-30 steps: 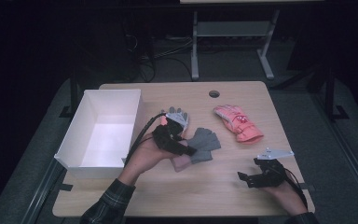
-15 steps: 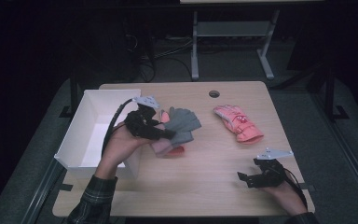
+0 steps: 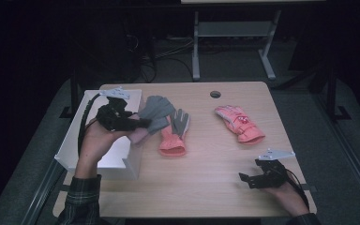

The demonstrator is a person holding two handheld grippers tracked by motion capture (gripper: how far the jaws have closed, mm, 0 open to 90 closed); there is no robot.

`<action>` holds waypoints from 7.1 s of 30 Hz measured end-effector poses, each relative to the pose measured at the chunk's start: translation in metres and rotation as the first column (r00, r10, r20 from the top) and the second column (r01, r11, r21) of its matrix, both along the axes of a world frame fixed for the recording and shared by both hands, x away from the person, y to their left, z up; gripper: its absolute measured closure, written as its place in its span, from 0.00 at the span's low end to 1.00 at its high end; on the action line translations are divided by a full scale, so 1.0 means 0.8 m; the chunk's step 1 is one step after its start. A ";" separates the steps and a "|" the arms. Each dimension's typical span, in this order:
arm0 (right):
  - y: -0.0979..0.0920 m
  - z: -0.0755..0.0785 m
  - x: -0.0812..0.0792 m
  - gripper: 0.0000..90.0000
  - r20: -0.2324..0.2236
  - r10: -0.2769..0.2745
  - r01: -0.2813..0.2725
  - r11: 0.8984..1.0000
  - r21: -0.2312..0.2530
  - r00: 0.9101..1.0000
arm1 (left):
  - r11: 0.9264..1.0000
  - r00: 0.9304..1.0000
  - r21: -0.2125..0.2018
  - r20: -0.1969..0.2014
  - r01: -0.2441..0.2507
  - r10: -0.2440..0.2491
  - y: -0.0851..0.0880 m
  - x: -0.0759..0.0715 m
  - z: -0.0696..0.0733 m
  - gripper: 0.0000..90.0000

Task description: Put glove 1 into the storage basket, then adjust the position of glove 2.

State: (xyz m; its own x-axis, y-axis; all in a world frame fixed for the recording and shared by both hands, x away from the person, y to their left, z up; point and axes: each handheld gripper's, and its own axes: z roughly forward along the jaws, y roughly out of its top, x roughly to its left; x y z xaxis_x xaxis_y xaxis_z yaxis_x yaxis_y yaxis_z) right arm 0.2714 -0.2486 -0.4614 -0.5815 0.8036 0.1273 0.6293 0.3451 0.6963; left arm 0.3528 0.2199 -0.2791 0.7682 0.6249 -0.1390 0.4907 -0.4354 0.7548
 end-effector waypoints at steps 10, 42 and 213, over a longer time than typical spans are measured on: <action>0.000 0.000 0.000 0.12 0.002 0.007 -0.007 1.000 -0.003 1.000 | 0.989 0.989 -0.003 0.026 -0.148 0.148 0.064 0.006 -0.001 0.70; 0.000 0.000 0.001 0.12 -0.004 0.004 -0.004 1.000 0.006 1.000 | 0.875 0.895 0.257 -0.070 -0.409 0.440 0.139 0.076 -0.148 0.69; 0.005 0.002 -0.002 0.13 0.002 0.049 -0.049 0.999 0.007 0.999 | 0.962 0.964 0.142 -0.161 0.234 -0.211 -0.214 0.006 -0.159 1.00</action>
State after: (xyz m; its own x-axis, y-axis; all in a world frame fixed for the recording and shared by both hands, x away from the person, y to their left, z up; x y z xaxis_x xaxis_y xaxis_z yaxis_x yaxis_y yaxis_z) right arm 0.2695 -0.2442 -0.4596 -0.6205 0.7731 0.1318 0.6104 0.3706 0.7000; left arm 0.3580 0.0488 -0.4065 0.8697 0.4630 -0.1709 0.4654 -0.6542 0.5962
